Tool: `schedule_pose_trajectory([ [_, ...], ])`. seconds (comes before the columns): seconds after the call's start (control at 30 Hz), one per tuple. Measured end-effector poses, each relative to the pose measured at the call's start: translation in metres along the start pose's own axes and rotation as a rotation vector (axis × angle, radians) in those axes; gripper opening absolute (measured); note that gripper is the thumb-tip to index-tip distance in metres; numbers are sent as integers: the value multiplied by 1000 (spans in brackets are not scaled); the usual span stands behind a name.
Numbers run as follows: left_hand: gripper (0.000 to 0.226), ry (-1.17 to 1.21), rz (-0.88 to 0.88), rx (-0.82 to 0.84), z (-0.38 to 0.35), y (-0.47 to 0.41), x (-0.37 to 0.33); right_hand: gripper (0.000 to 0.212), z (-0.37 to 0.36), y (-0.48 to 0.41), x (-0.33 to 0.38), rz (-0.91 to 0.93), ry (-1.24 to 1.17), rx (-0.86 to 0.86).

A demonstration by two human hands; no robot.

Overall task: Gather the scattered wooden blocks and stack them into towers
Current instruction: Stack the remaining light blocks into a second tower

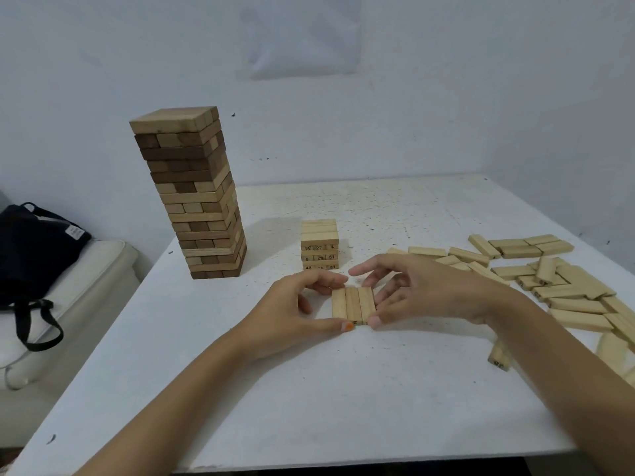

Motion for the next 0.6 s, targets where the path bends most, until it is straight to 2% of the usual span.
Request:
schedule_pose_trajectory([
  [0.1,49,2,-12,-21,1,-1,-1,64,-3,-2,1,73,34,-27],
  [0.33,51,14,-29,-59,3,0,-2,61,-6,-8,-1,208,132,-125],
  [0.6,49,75,-21,-57,3,-1,0,77,-5,-12,-7,223,126,-154],
])
Point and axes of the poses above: each hand's wrist, its own y-axis away from the middle knuckle, its own z-axis out of the back of the hand, x = y × z, the point moved 5 cm from there along -y, towards the middle knuckle, and after that the axes turned 14 degrees about -x, right-handed, at the moved point
